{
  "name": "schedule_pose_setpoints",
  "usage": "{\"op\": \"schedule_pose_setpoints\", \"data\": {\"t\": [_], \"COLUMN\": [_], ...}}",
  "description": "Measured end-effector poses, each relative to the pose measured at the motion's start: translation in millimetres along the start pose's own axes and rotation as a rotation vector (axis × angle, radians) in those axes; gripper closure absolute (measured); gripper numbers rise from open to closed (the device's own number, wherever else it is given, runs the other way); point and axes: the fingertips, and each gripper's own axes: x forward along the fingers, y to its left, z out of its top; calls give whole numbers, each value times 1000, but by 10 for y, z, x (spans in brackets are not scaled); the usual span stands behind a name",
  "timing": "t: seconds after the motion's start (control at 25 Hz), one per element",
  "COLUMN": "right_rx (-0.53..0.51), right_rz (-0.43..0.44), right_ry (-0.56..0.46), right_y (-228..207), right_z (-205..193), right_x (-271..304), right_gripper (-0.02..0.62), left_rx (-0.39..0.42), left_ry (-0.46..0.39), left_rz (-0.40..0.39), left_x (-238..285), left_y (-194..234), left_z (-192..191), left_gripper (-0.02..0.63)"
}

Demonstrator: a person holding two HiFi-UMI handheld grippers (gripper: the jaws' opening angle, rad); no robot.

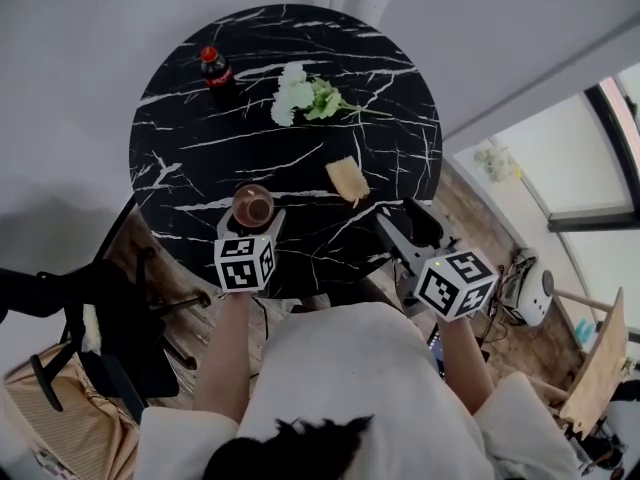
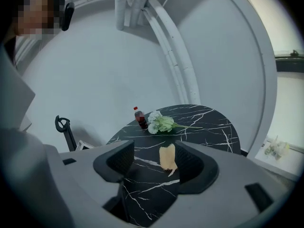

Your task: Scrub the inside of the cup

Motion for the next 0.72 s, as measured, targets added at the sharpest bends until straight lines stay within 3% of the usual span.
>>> {"op": "schedule_pose_setpoints", "data": {"t": [0.12,0.32,0.56,0.72], "right_rx": [26,120,250,327], "right_rz": [-8,9,97,195], "right_ry": [3,-24,-77,-114], "right_y": [-36,-73,-25,123], "right_z": [-16,-29,11,70], "right_x": [-21,-77,-92,-115], "right_gripper": [350,350,348,350], "left_rx": [16,-62,-110,-176], "left_ry": [-17,-8,-23,-68], "left_rz": [9,1,-22,-78], "left_x": [-6,-119,-328,-528], "left_y": [-2,47,91,43], "left_z": [23,-31,-145,-62], "left_gripper": [249,224,218,218]}}
